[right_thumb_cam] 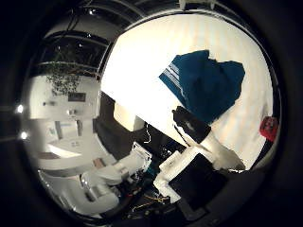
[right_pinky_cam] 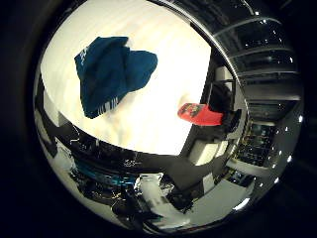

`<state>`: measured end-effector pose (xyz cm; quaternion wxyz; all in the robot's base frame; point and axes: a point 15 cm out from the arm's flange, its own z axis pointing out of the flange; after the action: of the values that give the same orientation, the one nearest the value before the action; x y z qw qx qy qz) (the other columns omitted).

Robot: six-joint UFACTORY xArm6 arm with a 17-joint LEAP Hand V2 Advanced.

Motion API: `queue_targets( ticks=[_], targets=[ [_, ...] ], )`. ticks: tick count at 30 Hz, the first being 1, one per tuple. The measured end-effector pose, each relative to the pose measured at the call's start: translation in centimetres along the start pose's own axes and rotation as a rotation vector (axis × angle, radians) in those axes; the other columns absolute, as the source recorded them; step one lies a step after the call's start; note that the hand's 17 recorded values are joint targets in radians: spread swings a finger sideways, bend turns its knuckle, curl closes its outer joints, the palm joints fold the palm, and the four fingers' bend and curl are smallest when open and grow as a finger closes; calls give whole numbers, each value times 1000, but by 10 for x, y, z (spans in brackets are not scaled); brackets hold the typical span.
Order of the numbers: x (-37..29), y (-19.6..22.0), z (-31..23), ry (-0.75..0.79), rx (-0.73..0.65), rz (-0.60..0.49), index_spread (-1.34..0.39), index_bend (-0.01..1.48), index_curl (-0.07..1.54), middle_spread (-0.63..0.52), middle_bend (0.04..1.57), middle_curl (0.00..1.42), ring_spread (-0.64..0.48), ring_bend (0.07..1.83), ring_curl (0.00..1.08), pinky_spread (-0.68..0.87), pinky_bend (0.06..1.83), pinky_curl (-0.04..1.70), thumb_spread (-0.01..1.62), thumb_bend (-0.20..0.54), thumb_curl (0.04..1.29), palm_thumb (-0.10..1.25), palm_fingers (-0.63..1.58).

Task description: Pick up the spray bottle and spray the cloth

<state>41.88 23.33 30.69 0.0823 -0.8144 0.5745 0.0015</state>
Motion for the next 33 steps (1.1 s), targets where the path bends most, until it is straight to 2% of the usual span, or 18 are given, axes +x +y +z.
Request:
queue_targets(
  ticks=[14, 26, 33],
  targets=[
    [92, 14, -69, 29, 102, 87, -247, 161, 291, 114, 197, 341, 214, 295, 251, 417, 280, 306, 1120, -24, 359, 671, 208],
    [143, 95, -59, 36, 87, 163, -225, 154, 279, 141, 196, 336, 224, 317, 256, 417, 315, 312, 1120, -22, 349, 648, 177],
    [169, 124, -58, -18, 118, 244, -209, 151, 273, 167, 198, 333, 226, 341, 260, 421, 344, 315, 1115, -21, 347, 618, 156]
  ],
)
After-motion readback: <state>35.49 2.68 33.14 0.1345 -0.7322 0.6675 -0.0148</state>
